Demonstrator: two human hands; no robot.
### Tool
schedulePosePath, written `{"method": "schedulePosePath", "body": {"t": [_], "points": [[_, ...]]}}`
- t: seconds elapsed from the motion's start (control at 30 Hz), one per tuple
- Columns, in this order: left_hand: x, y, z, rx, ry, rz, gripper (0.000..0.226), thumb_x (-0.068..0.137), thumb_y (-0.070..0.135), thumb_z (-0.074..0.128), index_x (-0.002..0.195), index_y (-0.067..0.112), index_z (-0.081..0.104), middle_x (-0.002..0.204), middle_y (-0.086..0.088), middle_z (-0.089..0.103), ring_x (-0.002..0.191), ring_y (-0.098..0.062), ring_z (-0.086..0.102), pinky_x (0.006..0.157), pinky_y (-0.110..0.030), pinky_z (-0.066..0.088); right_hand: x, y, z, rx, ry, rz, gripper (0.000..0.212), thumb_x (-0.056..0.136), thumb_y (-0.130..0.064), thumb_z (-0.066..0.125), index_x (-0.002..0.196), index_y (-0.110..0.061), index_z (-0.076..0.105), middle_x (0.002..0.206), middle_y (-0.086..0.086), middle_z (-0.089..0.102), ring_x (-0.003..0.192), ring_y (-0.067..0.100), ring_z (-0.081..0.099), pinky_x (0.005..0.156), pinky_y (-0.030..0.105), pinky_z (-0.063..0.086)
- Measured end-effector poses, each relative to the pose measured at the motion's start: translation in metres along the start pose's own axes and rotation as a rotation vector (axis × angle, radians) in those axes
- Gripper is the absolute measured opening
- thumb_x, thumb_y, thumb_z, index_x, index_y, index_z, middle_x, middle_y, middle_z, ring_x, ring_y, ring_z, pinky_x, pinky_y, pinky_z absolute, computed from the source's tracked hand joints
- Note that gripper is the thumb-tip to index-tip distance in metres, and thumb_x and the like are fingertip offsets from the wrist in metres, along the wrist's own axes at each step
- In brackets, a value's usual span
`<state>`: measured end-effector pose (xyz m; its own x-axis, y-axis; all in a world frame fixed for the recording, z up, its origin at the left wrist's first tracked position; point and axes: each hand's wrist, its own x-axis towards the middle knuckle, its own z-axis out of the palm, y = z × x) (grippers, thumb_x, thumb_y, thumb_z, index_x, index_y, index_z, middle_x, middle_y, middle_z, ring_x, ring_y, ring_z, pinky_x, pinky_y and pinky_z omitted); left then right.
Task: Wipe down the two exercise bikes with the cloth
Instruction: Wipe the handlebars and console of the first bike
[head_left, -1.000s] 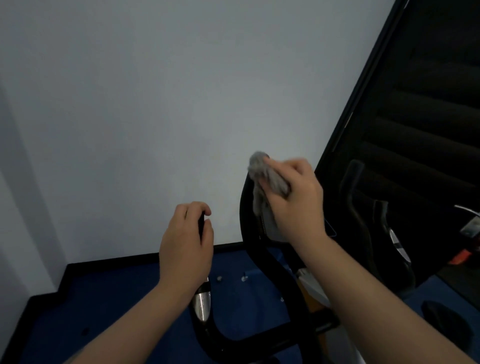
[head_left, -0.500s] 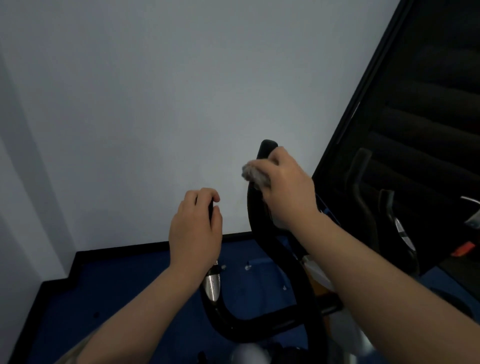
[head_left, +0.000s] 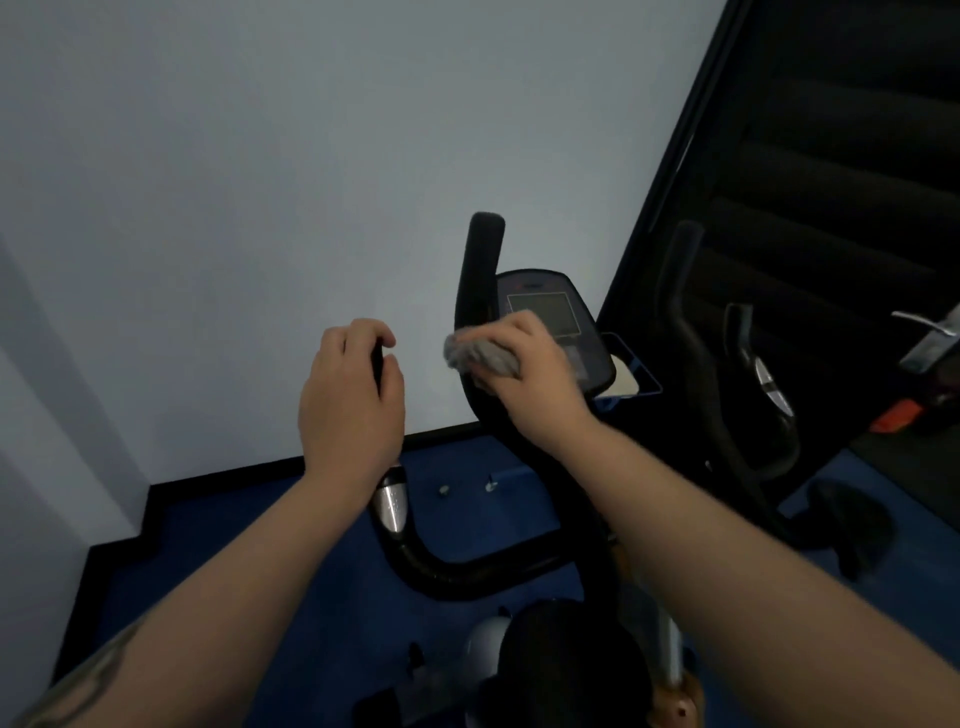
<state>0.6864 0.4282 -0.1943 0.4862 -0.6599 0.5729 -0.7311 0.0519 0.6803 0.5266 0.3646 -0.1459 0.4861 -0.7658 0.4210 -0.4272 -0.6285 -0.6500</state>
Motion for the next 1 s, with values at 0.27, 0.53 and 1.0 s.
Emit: {"method": "schedulePosePath", "body": {"t": [0.27,0.53,1.0], "points": [[-0.005,0.022,-0.009,-0.010,-0.085,-0.090,0.036,0.091,0.013,0.052,0.126,0.020,0.052,0.138,-0.008,0.045,0.127,-0.028,0.039,0.102,-0.033,0.031,-0.102,0.044,-0.075,-0.140,-0.359,0.041,0.029,0.081,-0.009,0.071,0.104,-0.027,0.071,0.098,-0.011,0.054,0.093,0.008,0.058,0.082,0.033,0.050],[-0.092,0.084,0.016,-0.184,-0.325,-0.077,0.038,0.092,0.005,0.051,0.124,0.024,0.057,0.145,0.008,0.042,0.135,-0.010,0.033,0.115,-0.043,0.028,-0.143,0.032,-0.024,-0.047,0.163,0.186,0.034,0.081,-0.007,0.072,0.107,-0.029,0.071,0.093,-0.006,0.054,0.087,0.002,0.055,0.076,0.012,0.044],[-0.132,0.086,-0.001,0.134,-0.415,0.000,0.037,0.095,0.012,0.047,0.131,0.018,0.054,0.135,0.004,0.054,0.126,-0.014,0.045,0.109,-0.033,0.035,-0.141,0.043,-0.026,-0.424,0.178,0.429,0.020,0.086,-0.013,0.058,0.102,-0.019,0.068,0.111,0.001,0.053,0.084,0.024,0.060,0.063,0.030,0.041]]}}
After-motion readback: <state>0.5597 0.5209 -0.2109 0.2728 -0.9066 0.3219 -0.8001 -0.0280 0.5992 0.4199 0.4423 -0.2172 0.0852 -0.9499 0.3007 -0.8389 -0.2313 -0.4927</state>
